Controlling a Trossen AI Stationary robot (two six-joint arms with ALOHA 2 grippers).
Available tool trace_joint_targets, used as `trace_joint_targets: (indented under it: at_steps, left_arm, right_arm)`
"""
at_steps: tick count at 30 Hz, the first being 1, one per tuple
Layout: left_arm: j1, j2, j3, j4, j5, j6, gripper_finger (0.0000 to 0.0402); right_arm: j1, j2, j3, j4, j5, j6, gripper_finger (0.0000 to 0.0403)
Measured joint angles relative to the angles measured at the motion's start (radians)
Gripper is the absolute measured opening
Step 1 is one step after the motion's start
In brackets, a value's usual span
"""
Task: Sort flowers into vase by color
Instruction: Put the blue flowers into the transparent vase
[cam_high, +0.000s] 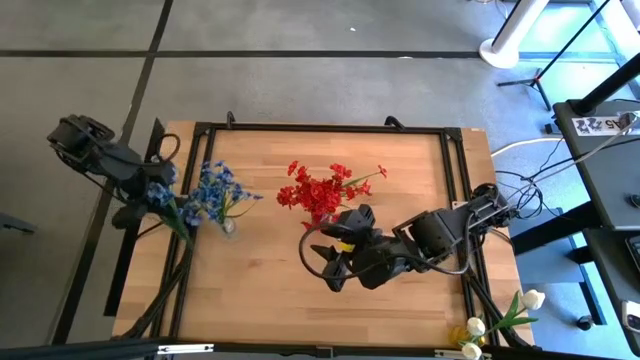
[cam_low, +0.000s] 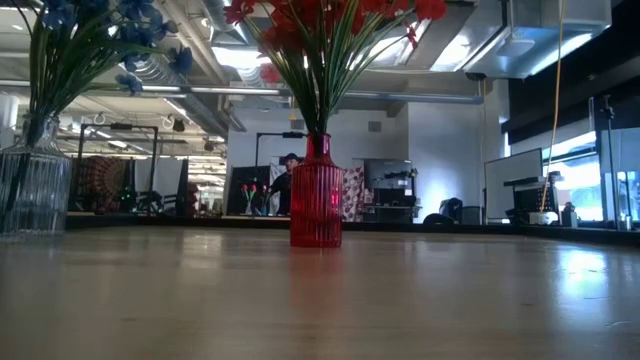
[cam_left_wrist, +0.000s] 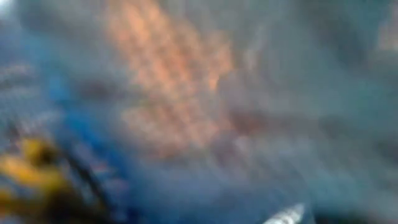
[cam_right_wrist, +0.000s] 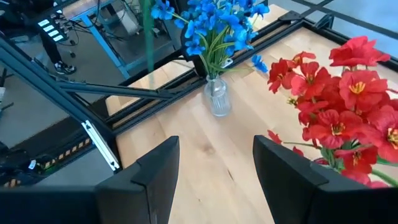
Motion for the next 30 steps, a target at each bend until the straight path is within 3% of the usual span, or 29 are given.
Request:
trace_joint_targets:
  at_steps: [6, 14, 20, 23, 30]
  left_arm:
    - [-0.001, -0.080, -0.071, -0.001, -0.208, 0.010, 0.0002]
    - [-0.001, -0.127, -0.071, 0.000, -0.365, 0.166, 0.0002]
    - [0.015, -0.137, -0.072, 0.002, -0.371, 0.220, 0.0002]
    - [0.027, -0.149, -0.071, -0.001, -0.362, 0.163, 0.0002]
    - [0.027, -0.096, -0.032, 0.003, -0.135, -0.101, 0.0002]
  right_arm:
    - [-0.003, 0.010, 0.000, -0.010, -0.007, -0.043, 0.0204]
    - [-0.007, 0.010, 0.000, -0.011, -0.030, -0.069, 0.0204]
    - [-0.007, 0.010, 0.000, -0.016, -0.105, -0.071, 0.0204]
    - [-0.007, 0.010, 0.000, -0.015, -0.106, -0.074, 0.0204]
    - [-0.022, 0.010, 0.000, 0.105, -0.106, -0.244, 0.0204]
